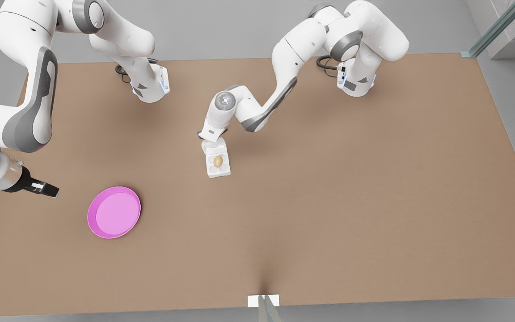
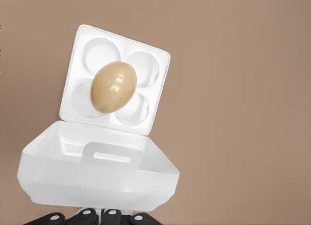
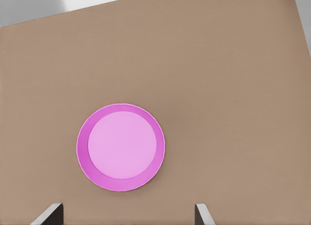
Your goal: Pack egg into the box and close the box lid
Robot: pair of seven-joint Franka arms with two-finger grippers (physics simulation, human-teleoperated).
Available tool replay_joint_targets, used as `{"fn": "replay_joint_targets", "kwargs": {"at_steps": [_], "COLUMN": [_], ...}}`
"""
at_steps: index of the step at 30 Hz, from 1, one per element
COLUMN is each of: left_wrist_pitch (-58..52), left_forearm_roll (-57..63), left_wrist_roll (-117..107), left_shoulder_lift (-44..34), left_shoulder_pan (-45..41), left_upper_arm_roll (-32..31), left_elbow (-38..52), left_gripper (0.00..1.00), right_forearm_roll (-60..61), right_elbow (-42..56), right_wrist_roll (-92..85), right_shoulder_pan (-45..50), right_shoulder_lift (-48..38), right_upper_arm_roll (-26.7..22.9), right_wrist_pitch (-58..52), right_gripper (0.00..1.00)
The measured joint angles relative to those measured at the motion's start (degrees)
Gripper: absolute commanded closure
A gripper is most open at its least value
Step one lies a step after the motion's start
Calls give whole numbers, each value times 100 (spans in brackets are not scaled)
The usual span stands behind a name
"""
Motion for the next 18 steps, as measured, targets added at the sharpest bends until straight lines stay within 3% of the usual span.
{"fn": "replay_joint_targets", "kwargs": {"at_steps": [18], "left_wrist_pitch": [32], "left_forearm_roll": [24], "left_wrist_roll": [-422], "left_shoulder_lift": [-187], "left_shoulder_pan": [394], "left_upper_arm_roll": [46], "left_elbow": [7], "left_gripper": [79], "right_forearm_roll": [2], "right_elbow": [5], "right_wrist_roll": [-212], "right_shoulder_pan": [25], "right_shoulder_lift": [4], "right_upper_arm_roll": [0], "right_wrist_pitch": [-1], "right_gripper": [0]}}
